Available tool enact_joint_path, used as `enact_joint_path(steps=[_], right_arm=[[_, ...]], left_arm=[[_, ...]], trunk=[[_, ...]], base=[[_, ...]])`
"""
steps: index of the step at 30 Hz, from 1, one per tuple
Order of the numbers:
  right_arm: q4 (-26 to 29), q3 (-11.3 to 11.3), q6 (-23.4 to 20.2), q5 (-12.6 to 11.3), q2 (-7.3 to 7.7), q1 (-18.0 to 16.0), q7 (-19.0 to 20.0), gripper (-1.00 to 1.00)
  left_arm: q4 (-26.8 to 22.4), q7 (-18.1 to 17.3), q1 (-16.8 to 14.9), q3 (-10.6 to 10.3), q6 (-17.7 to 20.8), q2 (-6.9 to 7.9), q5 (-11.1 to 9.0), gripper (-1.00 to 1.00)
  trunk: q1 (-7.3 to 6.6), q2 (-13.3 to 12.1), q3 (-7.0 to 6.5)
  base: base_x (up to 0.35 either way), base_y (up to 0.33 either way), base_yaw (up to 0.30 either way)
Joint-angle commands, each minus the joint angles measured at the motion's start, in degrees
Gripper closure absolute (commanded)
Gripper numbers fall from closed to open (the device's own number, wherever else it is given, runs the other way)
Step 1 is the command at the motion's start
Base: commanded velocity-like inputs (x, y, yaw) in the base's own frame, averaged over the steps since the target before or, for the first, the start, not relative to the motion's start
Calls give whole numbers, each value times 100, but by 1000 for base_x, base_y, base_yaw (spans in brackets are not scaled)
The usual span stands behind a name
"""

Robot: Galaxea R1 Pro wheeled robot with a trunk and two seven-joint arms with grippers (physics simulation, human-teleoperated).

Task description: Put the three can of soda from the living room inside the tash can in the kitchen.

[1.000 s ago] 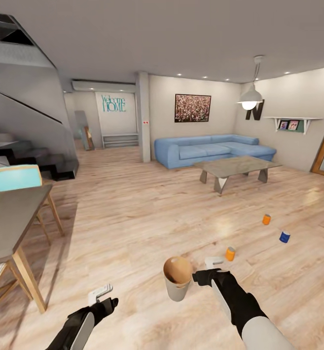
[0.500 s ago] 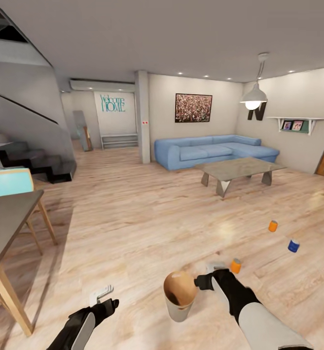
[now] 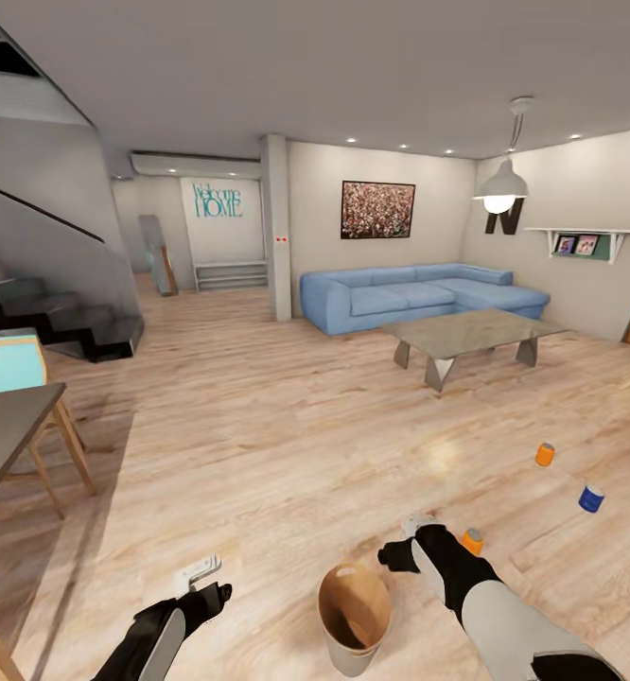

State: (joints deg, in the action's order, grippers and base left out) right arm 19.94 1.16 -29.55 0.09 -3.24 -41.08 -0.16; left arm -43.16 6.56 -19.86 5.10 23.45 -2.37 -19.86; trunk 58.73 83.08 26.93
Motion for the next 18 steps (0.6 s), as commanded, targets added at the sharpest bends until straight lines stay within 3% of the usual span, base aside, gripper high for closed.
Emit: enact_joint_path(steps=[1,7,11,14,15,17,18], right_arm=[[-17,0,-1,0,0,-1,0,-100],[-65,-1,-16,0,-1,-17,-5,-100],[-74,-3,-84,0,4,-38,-20,-100],[-76,-20,-312,-63,6,-45,-24,-100],[-77,-25,-368,-103,7,-45,-25,-100],[-78,-37,-513,-289,13,-51,-28,-100],[-81,-40,-552,-353,18,-57,-31,-100]], left_arm=[[0,-1,0,0,0,0,2,-100],[-8,-23,0,-3,26,-6,14,-100],[-79,32,-6,3,222,-62,27,-100],[-318,445,-25,64,593,-150,-30,-100],[-408,579,-29,109,668,-165,-81,-100],[-705,1036,-33,303,960,-194,-543,-100],[-788,1154,-34,284,1135,-185,-731,-100]], trunk=[[0,0,0],[0,0,0],[0,0,0],[0,0,0],[0,0,0],[22,40,18],[44,80,36]], base=[[348,0,0],[324,0,0],[137,0,0],[43,0,0],[27,0,0],[14,0,0],[7,0,0]])
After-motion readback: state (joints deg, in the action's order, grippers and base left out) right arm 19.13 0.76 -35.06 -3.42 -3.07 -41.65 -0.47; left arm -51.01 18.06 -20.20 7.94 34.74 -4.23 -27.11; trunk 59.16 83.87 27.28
